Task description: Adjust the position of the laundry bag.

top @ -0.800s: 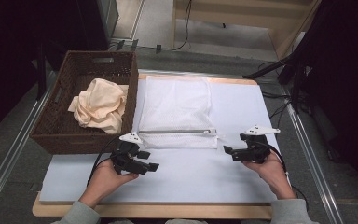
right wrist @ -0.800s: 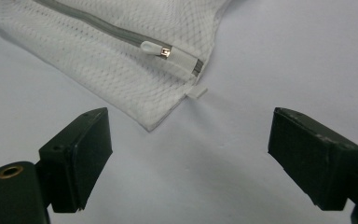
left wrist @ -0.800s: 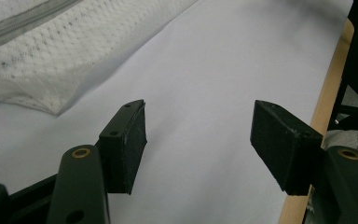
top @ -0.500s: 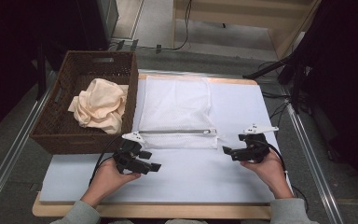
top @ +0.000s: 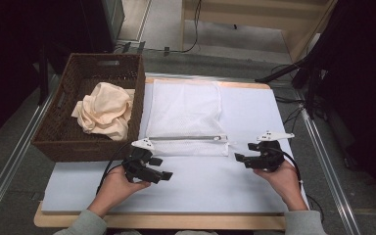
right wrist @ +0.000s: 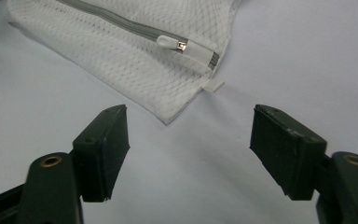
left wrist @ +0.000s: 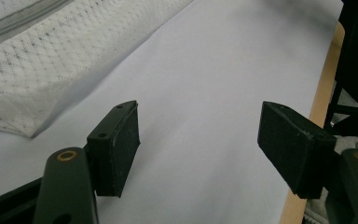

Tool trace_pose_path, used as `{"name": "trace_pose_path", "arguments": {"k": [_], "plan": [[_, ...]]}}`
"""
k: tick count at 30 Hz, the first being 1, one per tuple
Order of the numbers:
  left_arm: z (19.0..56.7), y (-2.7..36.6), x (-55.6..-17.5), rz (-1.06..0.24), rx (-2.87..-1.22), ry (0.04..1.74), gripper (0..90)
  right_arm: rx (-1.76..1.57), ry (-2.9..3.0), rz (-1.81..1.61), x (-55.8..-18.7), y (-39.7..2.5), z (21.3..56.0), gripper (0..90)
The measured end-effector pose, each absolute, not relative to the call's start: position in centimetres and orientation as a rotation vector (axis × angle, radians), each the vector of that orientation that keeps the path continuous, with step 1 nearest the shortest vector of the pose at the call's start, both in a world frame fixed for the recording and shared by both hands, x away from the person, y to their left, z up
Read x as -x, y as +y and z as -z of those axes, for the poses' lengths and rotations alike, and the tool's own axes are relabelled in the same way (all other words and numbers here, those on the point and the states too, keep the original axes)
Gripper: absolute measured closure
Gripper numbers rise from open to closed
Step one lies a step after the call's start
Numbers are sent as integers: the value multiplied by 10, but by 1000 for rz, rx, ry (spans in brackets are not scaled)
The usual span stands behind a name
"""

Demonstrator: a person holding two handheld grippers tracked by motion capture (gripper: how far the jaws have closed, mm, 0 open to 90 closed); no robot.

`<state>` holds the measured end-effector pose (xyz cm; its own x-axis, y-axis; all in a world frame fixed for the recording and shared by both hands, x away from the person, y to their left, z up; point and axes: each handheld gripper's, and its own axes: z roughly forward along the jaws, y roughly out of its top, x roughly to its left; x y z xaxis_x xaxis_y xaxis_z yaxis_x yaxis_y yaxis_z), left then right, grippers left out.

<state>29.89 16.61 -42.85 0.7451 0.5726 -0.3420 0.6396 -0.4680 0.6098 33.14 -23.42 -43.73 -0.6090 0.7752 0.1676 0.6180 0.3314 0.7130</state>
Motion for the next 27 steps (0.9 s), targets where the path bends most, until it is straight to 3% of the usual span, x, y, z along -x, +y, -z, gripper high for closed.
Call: {"name": "trace_pose_path", "arguments": {"k": [27], "plan": [[428,155,-307,96,-2209,917,362,-1361,2380,-1122,-322,-239,437,337]]}}
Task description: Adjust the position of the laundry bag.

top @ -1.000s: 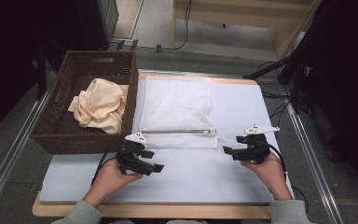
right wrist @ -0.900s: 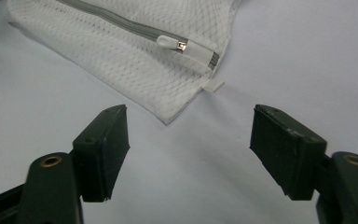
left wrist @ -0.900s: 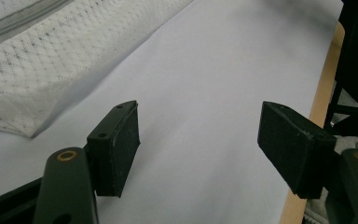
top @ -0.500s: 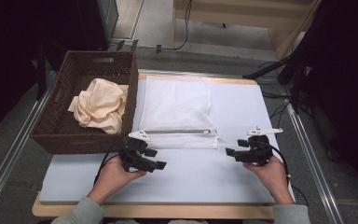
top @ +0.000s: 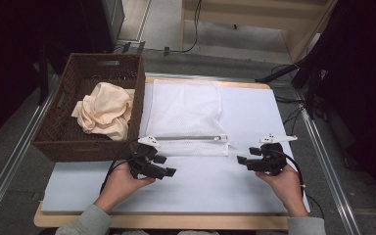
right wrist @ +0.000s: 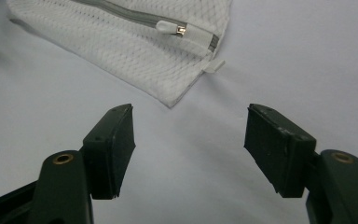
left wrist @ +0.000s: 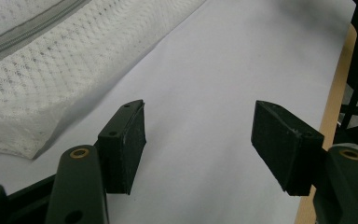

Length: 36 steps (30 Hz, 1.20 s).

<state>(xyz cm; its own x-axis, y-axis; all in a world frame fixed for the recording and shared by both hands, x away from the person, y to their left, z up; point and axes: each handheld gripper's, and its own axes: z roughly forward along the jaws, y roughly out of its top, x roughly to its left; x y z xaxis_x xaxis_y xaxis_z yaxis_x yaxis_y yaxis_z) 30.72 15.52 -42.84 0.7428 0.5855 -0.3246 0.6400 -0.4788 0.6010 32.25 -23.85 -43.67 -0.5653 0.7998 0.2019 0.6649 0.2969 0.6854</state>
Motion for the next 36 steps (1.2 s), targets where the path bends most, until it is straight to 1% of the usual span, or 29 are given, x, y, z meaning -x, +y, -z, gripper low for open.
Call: {"name": "trace_pose_path", "arguments": {"k": [6,18,36], "plan": [[427,156,-307,77,-2203,926,381,-1363,2373,-1138,-324,-239,437,340],[425,166,-304,39,-2182,964,392,-1403,2346,-1144,-329,-241,435,384],[426,189,-290,-16,-2152,1053,392,-1357,2384,-1151,-356,-219,434,413]]}}
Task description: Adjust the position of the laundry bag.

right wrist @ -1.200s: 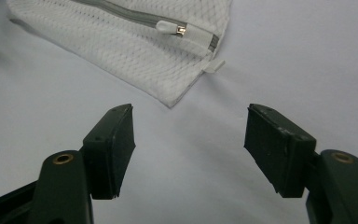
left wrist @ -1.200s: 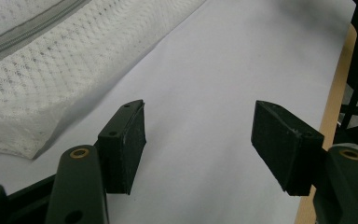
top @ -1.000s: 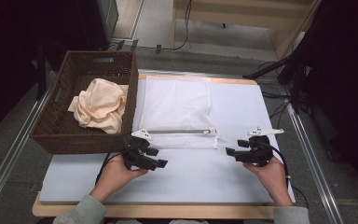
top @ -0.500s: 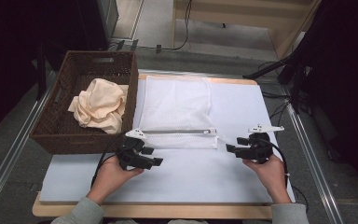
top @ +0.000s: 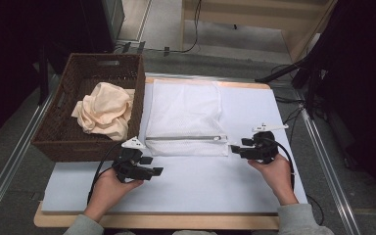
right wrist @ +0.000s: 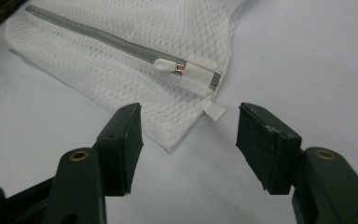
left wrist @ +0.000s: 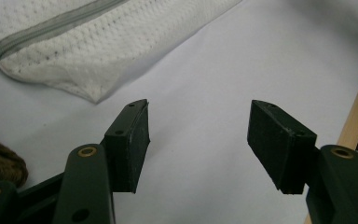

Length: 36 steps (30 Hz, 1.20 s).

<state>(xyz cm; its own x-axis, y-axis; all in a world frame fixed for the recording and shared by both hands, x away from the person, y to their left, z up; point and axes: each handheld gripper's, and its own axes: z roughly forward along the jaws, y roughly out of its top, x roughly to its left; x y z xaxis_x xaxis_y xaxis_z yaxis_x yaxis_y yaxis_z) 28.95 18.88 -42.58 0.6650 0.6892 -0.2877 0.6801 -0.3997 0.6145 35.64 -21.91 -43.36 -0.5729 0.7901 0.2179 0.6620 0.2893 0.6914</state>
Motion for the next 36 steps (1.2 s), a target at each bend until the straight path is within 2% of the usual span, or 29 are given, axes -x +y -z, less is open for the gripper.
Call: {"name": "trace_pose_path", "arguments": {"k": [12,27,36], "plan": [[430,194,-285,-42,-2119,1105,400,-1348,2369,-1150,-384,-203,433,473],[430,196,-283,-47,-2101,1115,405,-1377,2387,-1120,-436,-176,448,448],[429,199,-282,-52,-2072,1131,400,-1381,2391,-1068,-455,-158,456,476]]}}
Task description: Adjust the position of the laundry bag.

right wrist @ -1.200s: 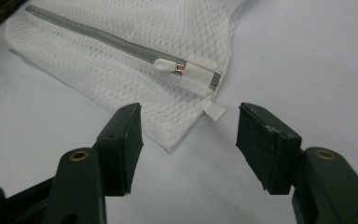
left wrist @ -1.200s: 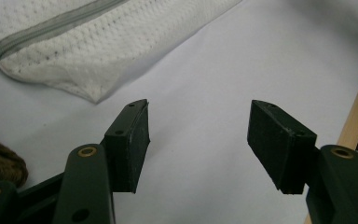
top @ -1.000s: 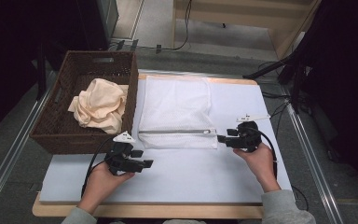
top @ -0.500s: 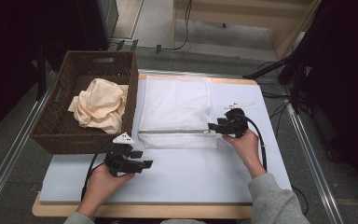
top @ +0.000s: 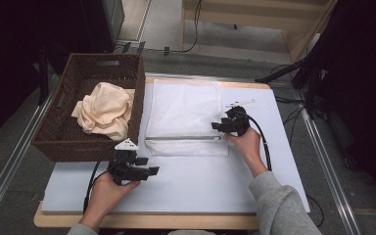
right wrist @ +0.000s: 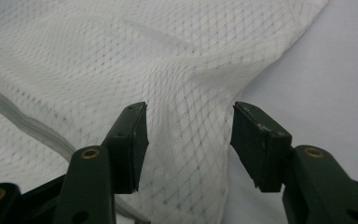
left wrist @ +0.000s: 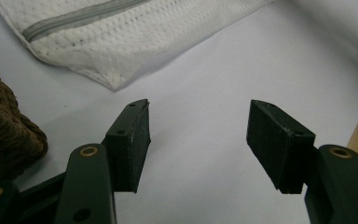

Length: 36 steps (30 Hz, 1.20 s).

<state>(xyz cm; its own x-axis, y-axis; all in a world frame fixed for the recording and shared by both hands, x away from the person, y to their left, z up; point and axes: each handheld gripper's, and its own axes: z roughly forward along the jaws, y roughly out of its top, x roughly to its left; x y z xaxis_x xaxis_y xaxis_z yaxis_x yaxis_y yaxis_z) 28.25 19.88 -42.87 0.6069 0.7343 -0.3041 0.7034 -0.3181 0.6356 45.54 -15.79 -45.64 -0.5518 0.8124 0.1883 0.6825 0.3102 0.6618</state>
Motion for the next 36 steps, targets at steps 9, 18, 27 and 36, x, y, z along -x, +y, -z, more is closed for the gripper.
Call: {"name": "trace_pose_path", "arguments": {"k": [9,18,27,36], "plan": [[430,198,-283,-71,-2079,1133,405,-1421,2402,-1015,-465,-149,466,762],[431,198,-283,-84,-2073,1135,413,-1430,2419,-1005,-464,-159,464,900],[437,184,-289,-91,-2099,1115,436,-1438,2422,-997,-454,-176,462,900],[451,169,-309,-132,-2115,1131,485,-1467,2406,-996,-445,-189,461,900]]}}
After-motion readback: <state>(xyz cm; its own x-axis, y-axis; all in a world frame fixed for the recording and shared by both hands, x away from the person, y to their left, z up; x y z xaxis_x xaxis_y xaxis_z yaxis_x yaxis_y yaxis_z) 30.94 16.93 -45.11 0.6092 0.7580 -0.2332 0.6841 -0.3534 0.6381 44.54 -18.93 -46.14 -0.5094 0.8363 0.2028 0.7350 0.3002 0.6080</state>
